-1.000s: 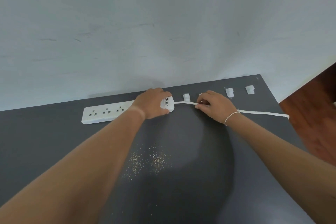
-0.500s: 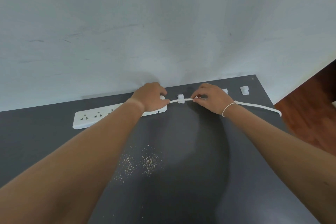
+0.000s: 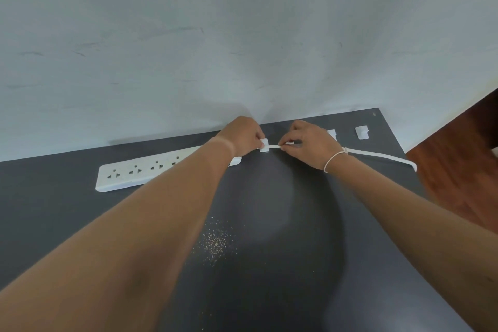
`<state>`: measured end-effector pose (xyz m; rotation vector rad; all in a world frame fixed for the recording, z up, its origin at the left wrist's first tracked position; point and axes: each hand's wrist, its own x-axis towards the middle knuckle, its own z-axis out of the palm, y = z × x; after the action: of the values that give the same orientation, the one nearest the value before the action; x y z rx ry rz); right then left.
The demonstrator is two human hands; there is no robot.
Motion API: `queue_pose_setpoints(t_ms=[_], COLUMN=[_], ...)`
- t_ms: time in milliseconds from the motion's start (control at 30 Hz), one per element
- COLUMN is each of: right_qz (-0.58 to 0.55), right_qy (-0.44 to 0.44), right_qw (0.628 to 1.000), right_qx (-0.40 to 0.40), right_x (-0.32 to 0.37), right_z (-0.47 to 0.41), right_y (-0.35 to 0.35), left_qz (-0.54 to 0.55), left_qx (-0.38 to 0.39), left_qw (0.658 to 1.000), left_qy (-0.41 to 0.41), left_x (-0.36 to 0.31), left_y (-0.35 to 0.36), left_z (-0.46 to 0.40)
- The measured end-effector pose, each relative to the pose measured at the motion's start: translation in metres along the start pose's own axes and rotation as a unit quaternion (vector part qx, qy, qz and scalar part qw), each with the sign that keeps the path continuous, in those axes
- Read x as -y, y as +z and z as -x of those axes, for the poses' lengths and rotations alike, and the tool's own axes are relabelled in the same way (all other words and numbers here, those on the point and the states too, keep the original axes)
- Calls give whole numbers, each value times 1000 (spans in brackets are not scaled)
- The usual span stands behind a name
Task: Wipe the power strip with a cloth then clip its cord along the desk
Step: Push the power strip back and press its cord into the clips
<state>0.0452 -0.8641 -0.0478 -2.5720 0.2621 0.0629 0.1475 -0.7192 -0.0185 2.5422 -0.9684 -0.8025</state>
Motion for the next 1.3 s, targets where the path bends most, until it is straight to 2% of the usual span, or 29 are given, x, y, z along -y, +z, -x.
queue_pose_setpoints(t_ms=[267,833,1067,1200,1300], right_qz=[9,66,13,9,-7], right_qy=[9,29,36,65,80], right_qw=[1000,997,999,997,996], right_qx=[-20,-21,-17,-27,-32], right_x=[-1,9,-1,-18,-27], right_z=[2,-1,8,24,34], right_y=[5,9,-1,-9,-13], left_qz=[-47,-96,-86,-62,-33], left_qx=[26,-2,-2,-39,-27], left_qw=[998,994,996,996,997], left_qy=[14,50,29,46,60], left_x=[0,7,1,-10,-23], left_y=[0,6,5,9,13], left_z=[-5,-7,-6,-9,-14])
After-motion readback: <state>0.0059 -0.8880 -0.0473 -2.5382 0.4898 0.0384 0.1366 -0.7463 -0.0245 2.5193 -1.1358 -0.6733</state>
